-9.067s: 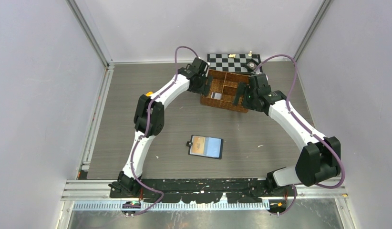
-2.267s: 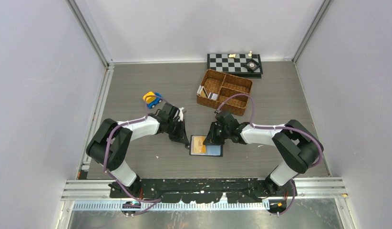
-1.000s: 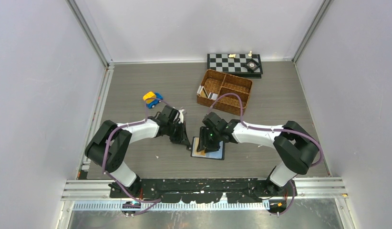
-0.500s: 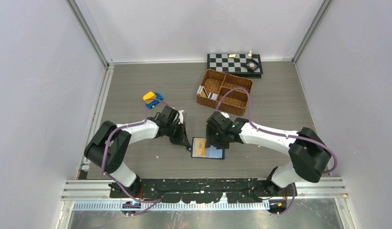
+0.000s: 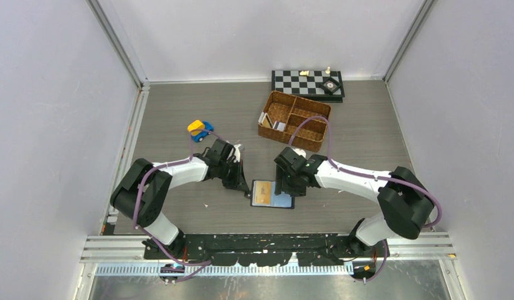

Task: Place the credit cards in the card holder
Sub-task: Turn over the card slot in the card holder.

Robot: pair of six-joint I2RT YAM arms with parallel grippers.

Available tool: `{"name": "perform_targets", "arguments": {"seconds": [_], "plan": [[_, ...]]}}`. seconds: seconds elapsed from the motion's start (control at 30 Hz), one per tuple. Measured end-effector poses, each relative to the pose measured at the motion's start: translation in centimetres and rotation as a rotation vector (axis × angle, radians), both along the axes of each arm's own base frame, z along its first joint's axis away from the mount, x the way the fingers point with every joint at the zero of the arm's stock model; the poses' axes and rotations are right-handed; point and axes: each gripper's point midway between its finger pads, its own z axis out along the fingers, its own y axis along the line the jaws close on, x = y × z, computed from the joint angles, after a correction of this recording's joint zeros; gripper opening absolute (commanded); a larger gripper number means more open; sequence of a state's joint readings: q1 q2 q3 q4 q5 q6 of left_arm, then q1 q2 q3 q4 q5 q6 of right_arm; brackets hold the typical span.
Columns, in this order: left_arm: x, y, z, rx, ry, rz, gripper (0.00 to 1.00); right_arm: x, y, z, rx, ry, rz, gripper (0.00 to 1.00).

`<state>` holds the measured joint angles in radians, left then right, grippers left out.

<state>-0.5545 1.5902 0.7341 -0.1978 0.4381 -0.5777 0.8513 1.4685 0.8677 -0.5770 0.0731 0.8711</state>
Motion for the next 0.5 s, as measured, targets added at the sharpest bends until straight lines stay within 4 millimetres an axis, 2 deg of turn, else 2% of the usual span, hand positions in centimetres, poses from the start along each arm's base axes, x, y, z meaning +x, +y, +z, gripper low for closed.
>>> {"name": "perform_targets", "arguments": {"seconds": [0.23, 0.5], "plan": [[0.0, 0.0, 0.0, 0.0, 0.0, 0.0, 0.0, -0.2, 0.0, -1.2, -0.013, 0.027, 0.0, 0.55], [0.0, 0.0, 0.0, 0.0, 0.0, 0.0, 0.0, -0.5, 0.3, -2.0, -0.001, 0.046, 0.001, 0.55]]}}
